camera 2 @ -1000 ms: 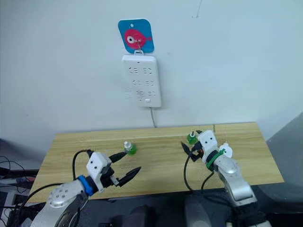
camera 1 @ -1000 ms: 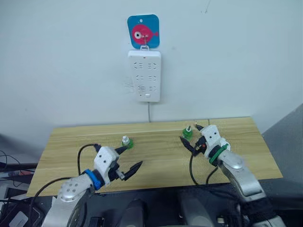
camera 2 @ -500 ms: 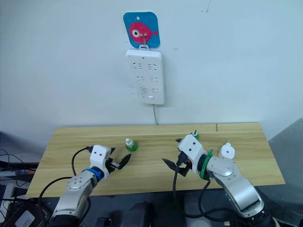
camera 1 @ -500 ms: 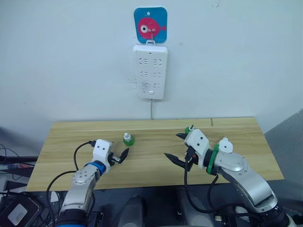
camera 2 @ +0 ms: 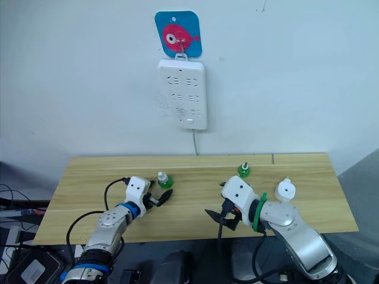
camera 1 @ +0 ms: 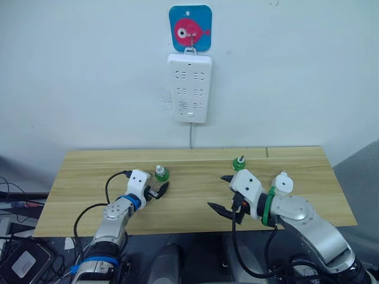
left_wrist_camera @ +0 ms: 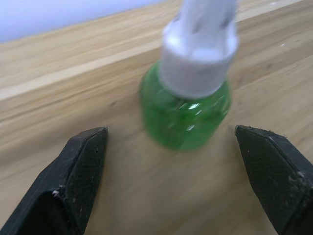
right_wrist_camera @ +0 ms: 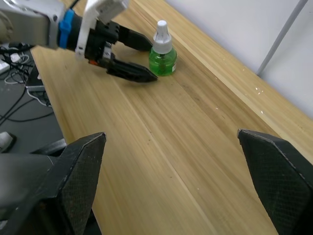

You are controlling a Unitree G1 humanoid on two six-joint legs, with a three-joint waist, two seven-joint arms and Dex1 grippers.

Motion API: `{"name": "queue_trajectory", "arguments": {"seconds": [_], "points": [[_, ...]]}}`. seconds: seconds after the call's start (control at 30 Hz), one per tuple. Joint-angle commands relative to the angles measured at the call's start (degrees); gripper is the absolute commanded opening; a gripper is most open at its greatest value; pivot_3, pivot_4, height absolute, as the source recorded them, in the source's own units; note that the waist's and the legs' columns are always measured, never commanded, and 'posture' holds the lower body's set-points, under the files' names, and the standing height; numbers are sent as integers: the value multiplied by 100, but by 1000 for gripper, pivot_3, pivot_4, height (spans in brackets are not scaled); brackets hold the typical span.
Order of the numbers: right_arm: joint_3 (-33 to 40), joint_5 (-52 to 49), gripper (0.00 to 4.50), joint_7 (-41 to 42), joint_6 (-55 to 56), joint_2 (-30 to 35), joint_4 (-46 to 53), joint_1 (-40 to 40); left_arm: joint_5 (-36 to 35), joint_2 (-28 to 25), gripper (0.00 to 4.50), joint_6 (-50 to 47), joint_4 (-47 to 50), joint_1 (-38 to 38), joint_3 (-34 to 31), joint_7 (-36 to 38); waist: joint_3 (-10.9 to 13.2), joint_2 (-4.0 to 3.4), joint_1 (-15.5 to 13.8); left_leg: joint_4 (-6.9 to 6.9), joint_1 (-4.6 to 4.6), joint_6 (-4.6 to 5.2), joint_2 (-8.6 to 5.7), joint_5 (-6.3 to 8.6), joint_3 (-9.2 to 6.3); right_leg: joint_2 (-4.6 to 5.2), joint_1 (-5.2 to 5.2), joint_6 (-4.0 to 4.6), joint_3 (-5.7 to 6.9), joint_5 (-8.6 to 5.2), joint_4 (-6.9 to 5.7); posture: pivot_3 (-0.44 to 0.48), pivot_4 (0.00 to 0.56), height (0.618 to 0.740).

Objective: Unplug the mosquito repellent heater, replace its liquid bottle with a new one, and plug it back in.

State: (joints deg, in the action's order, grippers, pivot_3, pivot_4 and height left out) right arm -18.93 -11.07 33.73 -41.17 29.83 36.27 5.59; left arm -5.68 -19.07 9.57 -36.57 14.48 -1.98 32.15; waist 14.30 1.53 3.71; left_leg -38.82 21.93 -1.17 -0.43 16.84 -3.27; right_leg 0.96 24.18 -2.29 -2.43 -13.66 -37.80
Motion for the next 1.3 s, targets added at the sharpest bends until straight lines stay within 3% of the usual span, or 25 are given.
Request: {"name": "queue_trajectory", "arguments": {"seconds": [0.03,0.37,0.47,0.63,0.8,0.97,1.07,1.17,1.3], "points": [[187,-168,4491,-15,-73,-29,284,27,61,85,4370,210,-190,66,77,83,11,3,1,0,0,0,0,0,0,0,0,0,1,0,0,-115,286,733],[203,-239,4491,-4,-126,41,353,12,67,172,4370,568,-508,309,2,-38,34,7,6,2,2,0,0,0,-7,1,0,-1,9,-1,0,-121,284,733],[239,-265,4500,-15,-162,50,383,-18,132,207,3808,699,-637,383,31,-144,46,9,7,2,2,0,-1,0,-7,1,0,-1,10,-1,0,-121,284,733],[260,-240,4500,-25,-133,84,417,-74,228,240,2251,962,-738,441,39,-312,53,8,7,3,4,0,-1,0,-8,1,1,-1,11,-1,3,-122,283,733],[283,-219,4500,-43,-46,73,459,-59,207,200,2227,1076,-274,339,45,-328,59,13,9,4,7,0,-1,0,-11,3,2,-1,12,0,5,-133,274,733],[377,-349,4500,48,-170,99,598,197,35,-174,2227,628,1394,-9,486,708,68,10,44,6,10,-1,-1,0,-12,3,4,-1,10,0,6,-139,262,733],[508,-641,4500,57,-497,-13,650,577,-379,-515,2227,-302,2481,-47,797,1582,67,9,63,5,11,-3,-1,-1,-15,5,3,0,10,0,6,-140,242,733],[545,-896,4500,92,-787,-141,528,1138,-856,-889,2227,-1358,3312,213,1069,2432,65,8,93,3,10,-4,-2,-2,-17,5,2,0,11,1,4,-142,222,733],[527,-1262,4500,186,-1187,-313,326,1719,-1153,-1097,2227,-2219,3757,686,1247,2919,61,9,103,2,12,-3,-3,-2,-18,3,4,1,19,1,1,-141,194,733]]}}
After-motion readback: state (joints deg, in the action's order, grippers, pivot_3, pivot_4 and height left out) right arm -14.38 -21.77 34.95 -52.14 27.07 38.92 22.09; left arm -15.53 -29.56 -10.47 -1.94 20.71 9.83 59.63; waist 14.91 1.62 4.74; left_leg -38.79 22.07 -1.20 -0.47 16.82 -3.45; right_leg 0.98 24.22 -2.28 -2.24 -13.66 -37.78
